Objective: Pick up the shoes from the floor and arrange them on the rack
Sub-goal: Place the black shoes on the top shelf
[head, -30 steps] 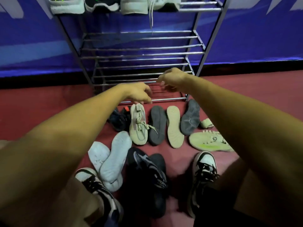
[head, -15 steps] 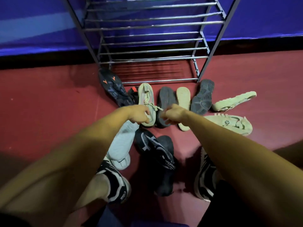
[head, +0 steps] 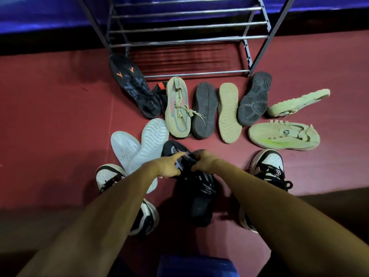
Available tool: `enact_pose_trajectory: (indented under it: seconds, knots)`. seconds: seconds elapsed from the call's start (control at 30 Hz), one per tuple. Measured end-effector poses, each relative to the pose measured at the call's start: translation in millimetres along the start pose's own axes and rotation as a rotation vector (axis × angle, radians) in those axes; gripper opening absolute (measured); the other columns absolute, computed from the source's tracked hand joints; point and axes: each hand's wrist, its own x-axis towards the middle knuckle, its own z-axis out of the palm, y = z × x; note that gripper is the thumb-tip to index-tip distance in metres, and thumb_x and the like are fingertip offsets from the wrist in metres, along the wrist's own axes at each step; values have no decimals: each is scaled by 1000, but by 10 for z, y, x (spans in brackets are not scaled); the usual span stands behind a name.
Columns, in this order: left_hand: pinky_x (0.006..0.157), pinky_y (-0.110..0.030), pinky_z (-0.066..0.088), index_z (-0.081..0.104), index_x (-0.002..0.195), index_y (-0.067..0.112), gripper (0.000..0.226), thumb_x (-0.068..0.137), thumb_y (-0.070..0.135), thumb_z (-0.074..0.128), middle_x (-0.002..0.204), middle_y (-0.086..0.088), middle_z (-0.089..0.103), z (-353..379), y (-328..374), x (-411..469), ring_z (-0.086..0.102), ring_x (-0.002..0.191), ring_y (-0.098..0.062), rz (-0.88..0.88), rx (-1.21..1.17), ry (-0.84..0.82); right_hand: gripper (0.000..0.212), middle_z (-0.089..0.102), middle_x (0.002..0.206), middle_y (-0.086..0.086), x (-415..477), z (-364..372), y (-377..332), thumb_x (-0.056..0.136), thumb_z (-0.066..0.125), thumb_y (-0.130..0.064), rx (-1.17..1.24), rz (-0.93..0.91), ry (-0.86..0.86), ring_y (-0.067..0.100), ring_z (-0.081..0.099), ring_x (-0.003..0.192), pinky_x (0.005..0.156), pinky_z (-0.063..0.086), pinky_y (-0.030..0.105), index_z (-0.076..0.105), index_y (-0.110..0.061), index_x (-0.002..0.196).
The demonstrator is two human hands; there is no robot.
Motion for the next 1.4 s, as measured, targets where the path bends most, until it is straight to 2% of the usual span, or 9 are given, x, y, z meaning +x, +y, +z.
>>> enact_pose_trajectory:
  seconds: [0.17,0.37,0.6,0.77,0.97,1.23,1.3,1.33,1.4]
  knots:
    - [58,-27,42,20,148,53,78,91,12,55,74,-1,50,31,-59,87,43,61,-16,14,-151,23,43,69,117,5,28,-36,14,81,69,-18,-75,3,30,24,65,104,77,48,24,65,-17,124]
    - [49,-21,36,24,146,55,78,90,9,55,63,-1,49,-217,42,30,43,53,-11,35,-217,-8,13,63,90,8,-23,-338,-18,86,58,-9,2,27,73,22,57,79,70,49,33,67,-10,95]
    - [46,-23,36,33,146,49,92,79,-10,57,70,-6,55,-551,322,-209,41,47,-12,68,-104,-71,29,67,94,16,-207,-835,-267,88,57,-11,-29,44,12,23,55,73,62,44,33,69,2,111]
    - [87,-20,43,47,143,29,73,79,19,80,132,5,50,-927,537,-480,55,114,-18,135,89,49,10,66,72,11,-497,-1164,-540,82,62,-8,139,106,-126,24,61,71,66,49,33,64,-3,74]
    - [56,-17,43,64,121,20,49,77,31,82,91,2,64,-1477,717,-780,55,70,-10,242,15,120,8,57,73,1,-888,-1699,-930,72,63,-18,236,122,-117,12,53,62,70,43,21,56,-16,71]
    - [86,-30,45,60,121,24,45,84,47,73,118,2,58,-2335,1158,-1542,55,105,-19,325,28,233,30,50,60,5,-1529,-2488,-1365,93,41,-1,399,-147,37,7,45,40,39,34,16,49,-11,65]
    - [71,-24,44,55,132,17,53,87,43,70,111,4,58,-2474,1287,-1725,41,93,-9,362,48,280,37,44,53,3,-1671,-2643,-1472,93,34,2,432,-187,79,7,43,37,39,32,15,42,-13,61]
    - [63,-22,42,54,133,15,54,88,42,69,104,4,57,-2533,1346,-1809,49,124,-28,380,59,309,37,42,54,2,-1734,-2711,-1520,93,32,2,455,-207,108,6,42,37,40,32,15,40,-14,61]
    - [64,-25,41,56,128,18,53,86,47,71,98,1,57,-2636,1451,-1946,56,83,-17,419,70,361,35,40,60,2,-1846,-2827,-1590,94,32,0,478,-246,161,5,41,38,41,33,15,39,-18,64]
